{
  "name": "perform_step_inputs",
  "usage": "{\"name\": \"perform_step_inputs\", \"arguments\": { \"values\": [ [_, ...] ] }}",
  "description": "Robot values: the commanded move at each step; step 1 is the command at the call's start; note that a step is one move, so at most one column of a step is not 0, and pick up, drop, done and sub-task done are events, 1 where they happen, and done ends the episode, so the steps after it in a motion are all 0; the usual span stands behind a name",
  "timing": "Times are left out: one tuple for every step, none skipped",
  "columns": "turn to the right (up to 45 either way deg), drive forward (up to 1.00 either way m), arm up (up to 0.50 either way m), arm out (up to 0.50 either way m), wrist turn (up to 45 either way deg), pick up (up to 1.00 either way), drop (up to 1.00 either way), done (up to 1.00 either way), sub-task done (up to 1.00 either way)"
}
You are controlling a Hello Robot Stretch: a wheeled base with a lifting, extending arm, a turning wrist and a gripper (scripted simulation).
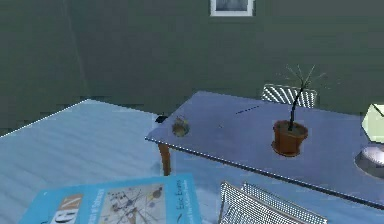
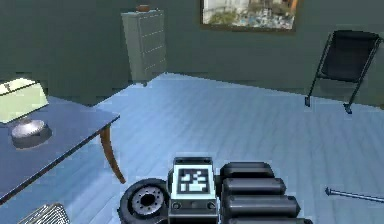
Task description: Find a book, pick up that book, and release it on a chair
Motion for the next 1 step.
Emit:
{"name": "perform_step_inputs", "arguments": {
  "values": [
    [0.0,0.25,0.00,0.00,0.0,0.00,0.00,0.00,0.00]
  ]
}}
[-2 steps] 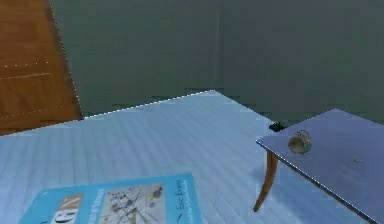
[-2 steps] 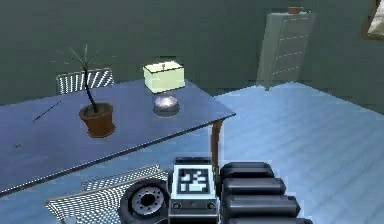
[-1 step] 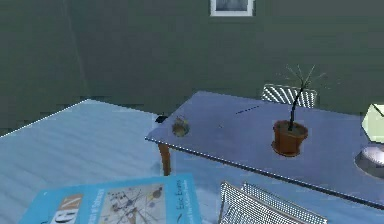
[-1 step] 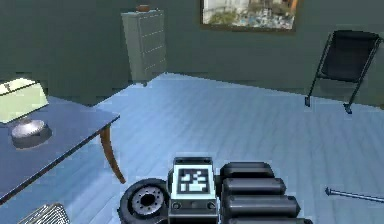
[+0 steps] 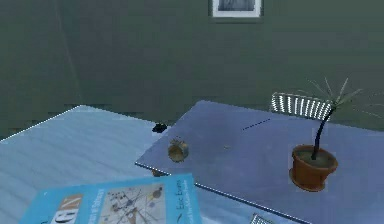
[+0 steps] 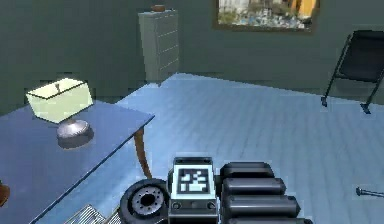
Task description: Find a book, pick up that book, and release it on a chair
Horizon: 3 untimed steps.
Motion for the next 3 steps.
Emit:
{"name": "perform_step_inputs", "arguments": {
  "values": [
    [-18.0,0.00,0.00,0.00,0.0,0.00,0.00,0.00,0.00],
    [0.0,0.00,0.00,0.42,0.0,0.00,0.00,0.00,0.00],
    [0.0,0.00,0.00,0.00,39.0,0.00,0.00,0.00,0.00]
  ]
}}
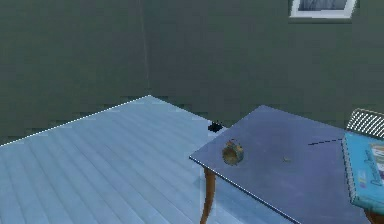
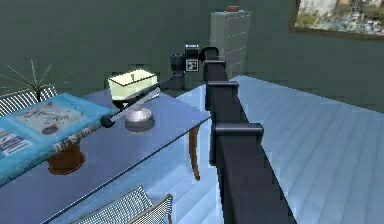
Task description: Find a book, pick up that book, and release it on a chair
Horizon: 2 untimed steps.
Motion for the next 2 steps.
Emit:
{"name": "perform_step_inputs", "arguments": {
  "values": [
    [0.0,0.00,-0.38,0.00,0.0,0.00,0.00,0.00,0.00],
    [0.0,0.00,-0.50,0.00,0.0,0.00,0.00,0.00,0.00]
  ]
}}
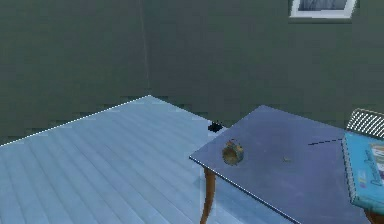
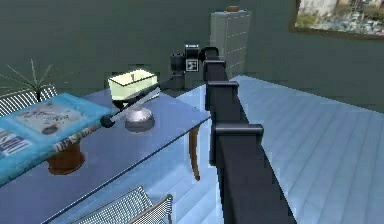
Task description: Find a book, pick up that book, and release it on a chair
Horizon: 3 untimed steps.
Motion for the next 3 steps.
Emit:
{"name": "perform_step_inputs", "arguments": {
  "values": [
    [0.0,0.00,0.00,0.00,0.0,0.00,1.00,0.00,0.00],
    [0.0,0.00,0.00,-0.10,0.0,0.00,0.00,0.00,0.00],
    [0.0,0.00,0.00,0.00,-39.0,0.00,0.00,0.00,0.00]
  ]
}}
